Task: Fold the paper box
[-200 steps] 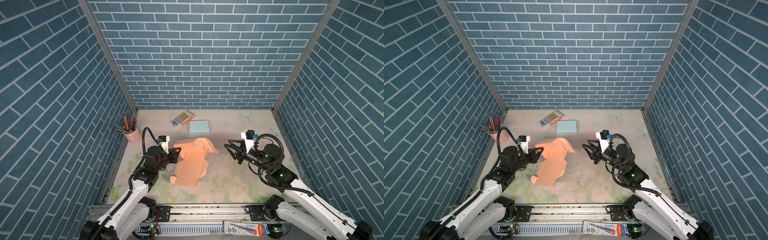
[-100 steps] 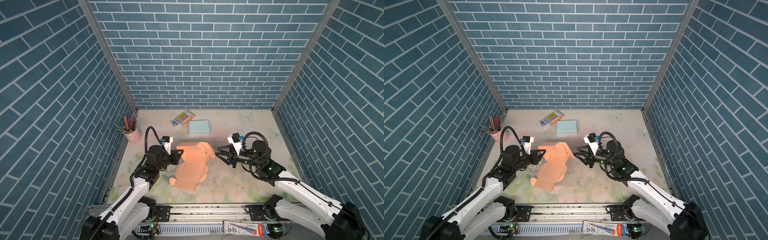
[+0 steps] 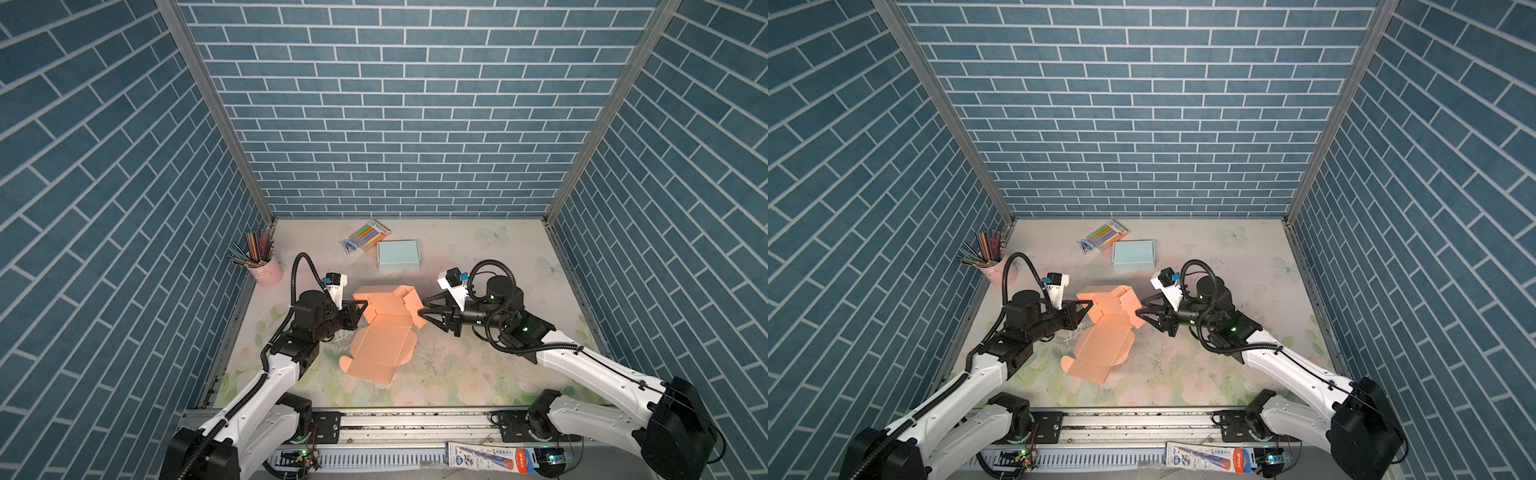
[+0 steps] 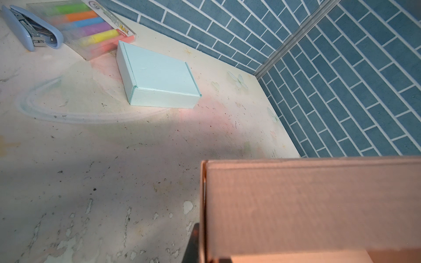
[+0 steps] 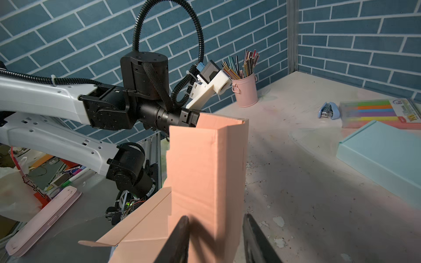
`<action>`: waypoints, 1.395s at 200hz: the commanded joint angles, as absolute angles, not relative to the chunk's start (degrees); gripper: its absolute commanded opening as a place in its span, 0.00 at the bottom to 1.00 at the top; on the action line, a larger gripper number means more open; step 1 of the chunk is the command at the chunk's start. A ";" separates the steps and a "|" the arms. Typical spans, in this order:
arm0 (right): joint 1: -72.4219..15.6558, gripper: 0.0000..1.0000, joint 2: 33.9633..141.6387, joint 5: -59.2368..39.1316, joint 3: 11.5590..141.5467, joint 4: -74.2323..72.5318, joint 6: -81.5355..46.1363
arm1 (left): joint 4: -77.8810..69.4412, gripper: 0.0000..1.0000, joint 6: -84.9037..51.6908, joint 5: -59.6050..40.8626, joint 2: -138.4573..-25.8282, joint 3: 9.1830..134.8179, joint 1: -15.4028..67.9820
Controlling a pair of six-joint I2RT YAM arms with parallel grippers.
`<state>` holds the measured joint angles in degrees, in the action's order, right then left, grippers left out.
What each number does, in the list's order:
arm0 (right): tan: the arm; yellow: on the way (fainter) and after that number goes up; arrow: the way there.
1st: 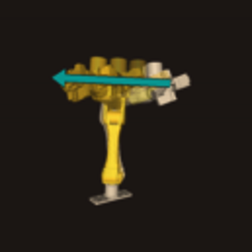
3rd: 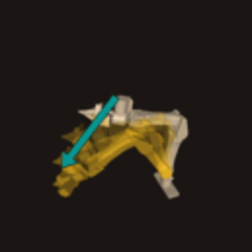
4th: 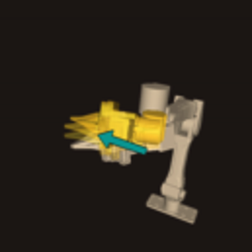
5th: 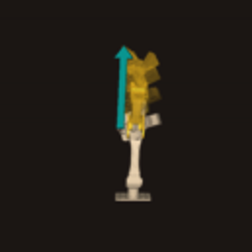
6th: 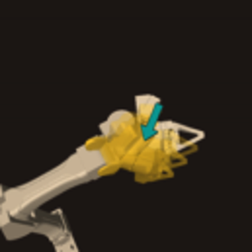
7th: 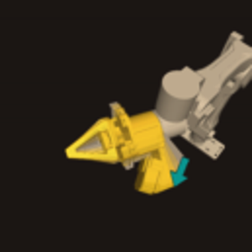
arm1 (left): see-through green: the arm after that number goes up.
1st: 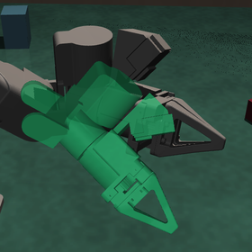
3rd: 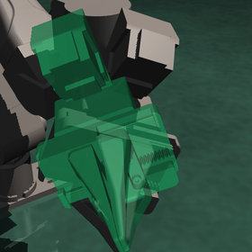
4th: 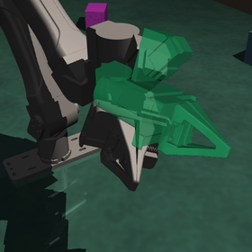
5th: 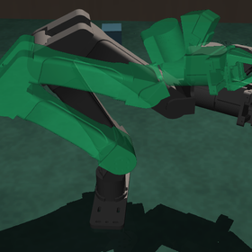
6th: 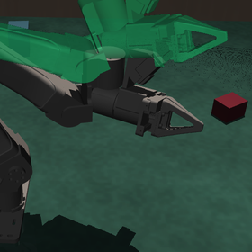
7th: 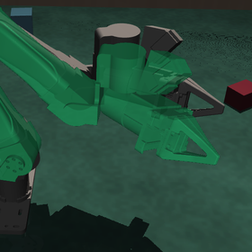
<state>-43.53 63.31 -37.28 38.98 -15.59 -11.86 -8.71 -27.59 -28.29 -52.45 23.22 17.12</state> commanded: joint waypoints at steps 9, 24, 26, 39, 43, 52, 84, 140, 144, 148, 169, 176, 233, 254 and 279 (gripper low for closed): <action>-45.47 0.37 64.55 -35.70 42.31 -14.90 -8.80 | -9.70 0.07 -27.25 -28.44 -52.62 24.44 17.00; -46.56 0.37 64.84 -34.20 42.58 -14.94 -8.79 | -9.25 0.07 -27.27 -27.49 -52.60 24.48 16.98; -46.73 0.37 64.97 -33.99 42.62 -14.94 -8.79 | -9.17 0.07 -27.25 -27.33 -52.64 24.47 17.03; -47.90 0.37 65.75 -31.75 43.26 -14.18 -8.70 | -8.69 0.07 -27.42 -26.37 -52.65 24.40 16.97; -48.20 0.36 66.04 -30.94 43.59 -13.72 -8.69 | -8.49 0.07 -27.42 -25.89 -52.65 24.41 17.07; -48.83 0.36 66.87 -29.66 44.30 -12.75 -8.53 | -7.95 0.07 -27.67 -24.98 -52.69 24.35 17.02; -49.75 0.35 69.00 -26.26 45.00 -12.02 -10.03 | -8.73 0.07 -28.98 -23.67 -52.86 23.57 16.94; -51.88 0.36 71.67 -17.74 46.52 -10.31 -10.99 | -8.81 0.07 -30.04 -22.52 -52.36 23.40 16.99; -52.01 0.36 71.95 -17.07 46.84 -9.93 -11.06 | -8.71 0.07 -30.18 -22.33 -52.38 23.44 17.07; -52.23 0.36 72.20 -16.61 47.20 -9.64 -11.12 | -8.64 0.07 -30.40 -22.12 -52.38 23.39 17.06; -53.29 0.36 73.48 -12.76 48.76 -7.90 -11.17 | -7.98 0.06 -31.06 -20.67 -52.21 23.41 17.26; -53.93 0.36 73.88 -10.95 49.30 -7.22 -10.95 | -7.65 0.06 -31.28 -20.00 -52.00 23.44 17.44; -59.27 0.35 79.62 3.22 56.15 0.18 -8.92 | -7.98 0.04 -35.36 -14.28 -49.66 21.98 19.04; -60.35 0.35 81.82 8.16 58.52 2.89 -9.39 | -7.73 0.03 -36.02 -12.33 -49.37 22.01 20.45; -61.54 0.36 84.15 14.02 61.62 6.56 -9.46 | -7.65 0.03 -36.54 -10.03 -49.79 22.10 22.38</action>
